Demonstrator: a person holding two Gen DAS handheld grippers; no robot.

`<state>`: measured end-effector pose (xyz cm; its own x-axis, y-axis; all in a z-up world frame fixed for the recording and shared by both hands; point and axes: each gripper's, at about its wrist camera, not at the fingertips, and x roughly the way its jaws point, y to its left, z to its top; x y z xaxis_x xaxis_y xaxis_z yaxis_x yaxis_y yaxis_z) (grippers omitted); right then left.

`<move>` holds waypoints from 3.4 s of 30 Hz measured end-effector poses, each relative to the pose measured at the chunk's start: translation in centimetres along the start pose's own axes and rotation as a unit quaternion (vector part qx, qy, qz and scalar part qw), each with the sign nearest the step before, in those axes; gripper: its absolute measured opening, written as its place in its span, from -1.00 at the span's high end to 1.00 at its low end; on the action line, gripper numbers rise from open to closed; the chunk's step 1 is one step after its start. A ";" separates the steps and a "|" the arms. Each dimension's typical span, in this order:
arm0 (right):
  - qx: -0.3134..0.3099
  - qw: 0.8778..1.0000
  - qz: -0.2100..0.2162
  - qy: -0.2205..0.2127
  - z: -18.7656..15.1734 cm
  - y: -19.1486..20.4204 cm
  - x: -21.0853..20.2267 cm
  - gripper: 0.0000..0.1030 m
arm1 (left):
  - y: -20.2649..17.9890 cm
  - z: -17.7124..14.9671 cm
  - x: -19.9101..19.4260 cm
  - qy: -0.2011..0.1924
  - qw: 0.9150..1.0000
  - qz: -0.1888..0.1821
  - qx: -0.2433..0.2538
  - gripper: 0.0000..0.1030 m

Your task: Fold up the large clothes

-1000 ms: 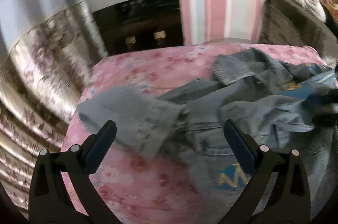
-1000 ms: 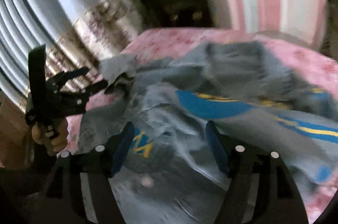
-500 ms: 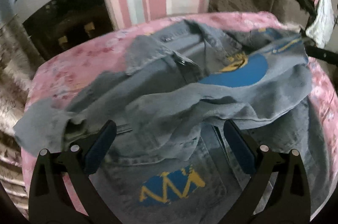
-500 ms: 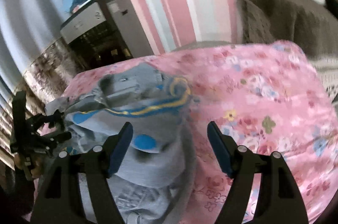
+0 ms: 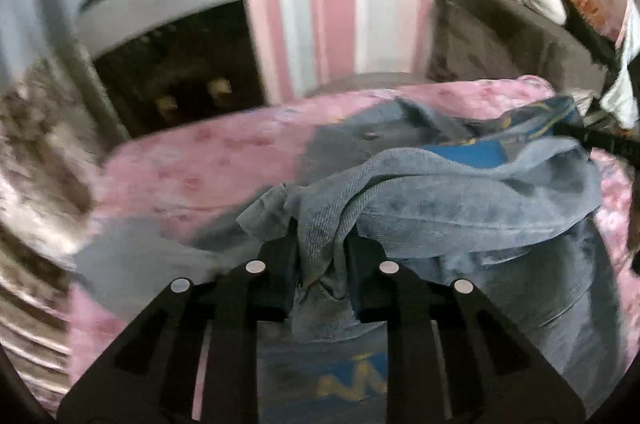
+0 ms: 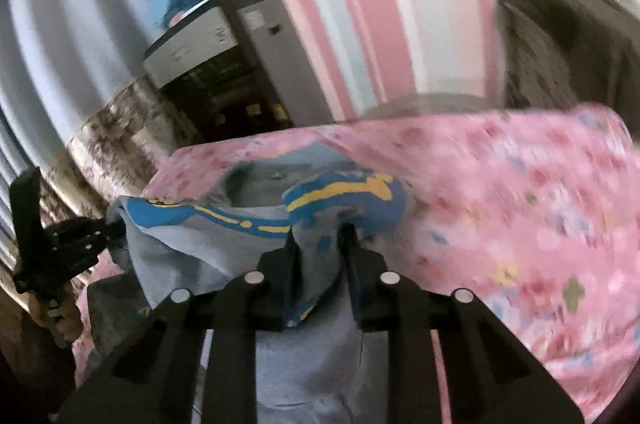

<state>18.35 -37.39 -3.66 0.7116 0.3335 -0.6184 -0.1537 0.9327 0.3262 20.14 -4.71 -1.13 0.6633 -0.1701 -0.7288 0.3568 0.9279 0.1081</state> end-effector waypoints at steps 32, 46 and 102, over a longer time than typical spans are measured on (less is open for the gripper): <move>0.047 0.991 -0.058 0.109 -2.8 -4.7 4.3 -0.28 | 1.6 -1.6 2.7 0.041 0.999 0.013 -0.025 -0.67; -0.097 0.971 -0.210 0.057 -2.2 -2.2 2.4 0.94 | -1.0 -2.1 4.9 0.069 0.997 0.004 -0.037 -0.19; -0.170 0.963 -0.209 -0.015 3.4 -0.3 4.2 0.69 | 6.5 4.6 11.5 0.046 0.999 -0.023 -0.008 0.72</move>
<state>23.76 -36.71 -3.89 0.7785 -0.0799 -0.6225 -0.0623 0.9771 -0.2033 33.11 -2.11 -5.72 0.5833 -0.1833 -0.7913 0.3744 0.9252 0.0617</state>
